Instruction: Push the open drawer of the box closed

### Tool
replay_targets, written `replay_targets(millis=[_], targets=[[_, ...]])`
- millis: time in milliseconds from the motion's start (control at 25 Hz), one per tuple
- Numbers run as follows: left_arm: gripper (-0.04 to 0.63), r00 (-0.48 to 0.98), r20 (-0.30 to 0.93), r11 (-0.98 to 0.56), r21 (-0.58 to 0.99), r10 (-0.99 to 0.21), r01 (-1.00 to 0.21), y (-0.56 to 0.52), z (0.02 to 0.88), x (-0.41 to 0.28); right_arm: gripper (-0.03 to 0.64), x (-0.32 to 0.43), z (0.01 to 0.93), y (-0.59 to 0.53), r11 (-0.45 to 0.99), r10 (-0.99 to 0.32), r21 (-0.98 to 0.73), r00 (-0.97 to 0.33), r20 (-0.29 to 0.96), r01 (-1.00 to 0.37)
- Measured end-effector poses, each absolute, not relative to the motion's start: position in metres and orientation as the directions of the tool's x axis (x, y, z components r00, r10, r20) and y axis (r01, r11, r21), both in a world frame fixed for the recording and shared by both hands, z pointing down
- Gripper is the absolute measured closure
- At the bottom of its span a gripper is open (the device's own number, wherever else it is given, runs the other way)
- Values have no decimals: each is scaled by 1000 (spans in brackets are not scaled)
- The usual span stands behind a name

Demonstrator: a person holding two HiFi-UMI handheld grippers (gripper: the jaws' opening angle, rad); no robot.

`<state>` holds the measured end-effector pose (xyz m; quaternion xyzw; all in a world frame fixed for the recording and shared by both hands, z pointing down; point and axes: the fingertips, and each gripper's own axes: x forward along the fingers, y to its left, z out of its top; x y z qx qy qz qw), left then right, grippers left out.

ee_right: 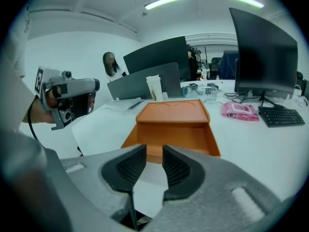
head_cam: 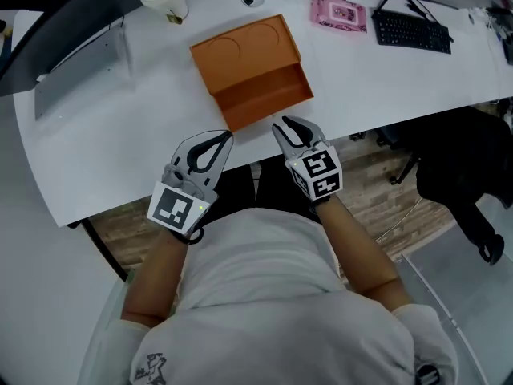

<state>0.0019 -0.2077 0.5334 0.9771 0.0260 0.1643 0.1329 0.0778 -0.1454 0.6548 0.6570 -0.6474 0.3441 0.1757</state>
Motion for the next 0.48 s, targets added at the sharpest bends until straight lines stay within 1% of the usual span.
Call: replay_targets(millis=[280,480], targets=[[597,935,344,-969,247,89,1,-210,569,6,512,77,696,-145,-107,-693,-228,-92,715,-968],[597,927,366,-964,264,86,-15,-212,588,6,512,82,719,-146,-116,-656,-209,-83,750,-971]])
